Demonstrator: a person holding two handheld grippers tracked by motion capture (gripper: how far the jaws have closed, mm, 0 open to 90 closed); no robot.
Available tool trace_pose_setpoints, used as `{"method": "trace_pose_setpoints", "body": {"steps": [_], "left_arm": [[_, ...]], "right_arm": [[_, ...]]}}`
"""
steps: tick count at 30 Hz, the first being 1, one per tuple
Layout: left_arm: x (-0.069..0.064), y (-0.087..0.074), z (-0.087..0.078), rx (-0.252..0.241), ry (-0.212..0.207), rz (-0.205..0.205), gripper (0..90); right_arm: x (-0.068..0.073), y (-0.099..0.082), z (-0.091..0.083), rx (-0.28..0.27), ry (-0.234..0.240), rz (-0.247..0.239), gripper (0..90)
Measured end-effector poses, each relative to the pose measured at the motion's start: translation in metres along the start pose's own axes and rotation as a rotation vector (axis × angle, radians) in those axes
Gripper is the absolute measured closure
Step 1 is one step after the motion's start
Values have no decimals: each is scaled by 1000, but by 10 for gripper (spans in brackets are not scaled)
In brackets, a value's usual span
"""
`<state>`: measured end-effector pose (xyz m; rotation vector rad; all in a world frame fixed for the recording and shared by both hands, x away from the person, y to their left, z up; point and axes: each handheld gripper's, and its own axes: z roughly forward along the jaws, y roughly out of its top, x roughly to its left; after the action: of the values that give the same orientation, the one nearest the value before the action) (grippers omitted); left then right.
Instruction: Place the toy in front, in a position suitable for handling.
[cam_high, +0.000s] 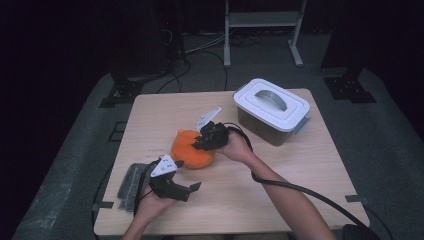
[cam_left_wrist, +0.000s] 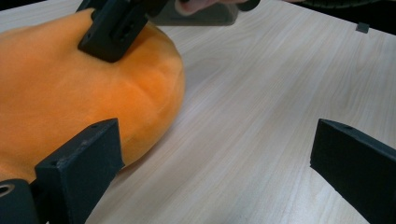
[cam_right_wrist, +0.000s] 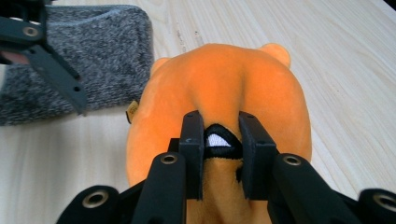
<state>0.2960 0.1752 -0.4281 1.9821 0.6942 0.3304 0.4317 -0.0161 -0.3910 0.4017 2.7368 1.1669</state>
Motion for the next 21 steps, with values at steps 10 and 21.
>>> {"method": "trace_pose_setpoints", "body": {"steps": [10, 21], "left_arm": [[1, 1, -5, -21, 20, 4, 17], [6, 1, -11, -38, 40, -4, 17]], "right_arm": [[-4, -1, -34, -44, -5, 13, 744], [0, -18, -99, -116, -15, 16, 741]]}}
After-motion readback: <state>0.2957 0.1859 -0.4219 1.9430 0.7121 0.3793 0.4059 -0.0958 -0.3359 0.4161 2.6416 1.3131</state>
